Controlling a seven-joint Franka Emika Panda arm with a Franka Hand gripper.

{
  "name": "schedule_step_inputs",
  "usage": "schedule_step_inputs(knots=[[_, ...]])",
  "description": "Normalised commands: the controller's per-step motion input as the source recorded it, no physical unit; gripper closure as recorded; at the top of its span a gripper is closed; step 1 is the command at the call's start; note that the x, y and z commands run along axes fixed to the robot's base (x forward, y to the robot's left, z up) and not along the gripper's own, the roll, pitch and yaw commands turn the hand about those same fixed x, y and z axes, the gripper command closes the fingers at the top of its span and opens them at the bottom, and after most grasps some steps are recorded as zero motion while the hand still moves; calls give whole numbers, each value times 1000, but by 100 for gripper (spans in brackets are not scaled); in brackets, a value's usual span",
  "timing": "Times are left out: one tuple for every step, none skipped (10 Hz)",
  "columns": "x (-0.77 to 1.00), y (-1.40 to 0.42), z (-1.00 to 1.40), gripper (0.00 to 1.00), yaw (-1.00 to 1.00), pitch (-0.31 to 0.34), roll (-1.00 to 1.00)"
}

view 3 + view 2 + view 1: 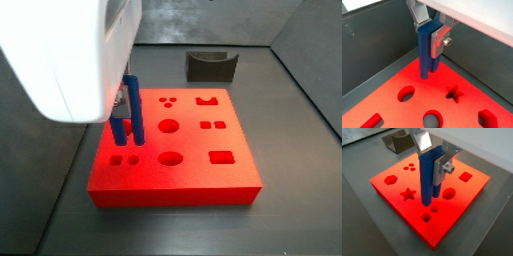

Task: Pick up the square-circle object. Move up. Move to above the board. Insert the square-circle object.
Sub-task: Insert the square-circle object.

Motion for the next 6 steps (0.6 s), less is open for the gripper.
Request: schedule_step_inputs(knots=[[-174, -143, -271, 100, 26, -24, 161], [-266, -223, -423, 100, 69, -21, 183], [-229, -200, -389, 100, 143, -86, 97], [-26, -60, -260, 100, 177, -136, 0], [83, 0, -174, 100, 66, -129, -17], [149, 71, -129, 100, 0, -87, -19]])
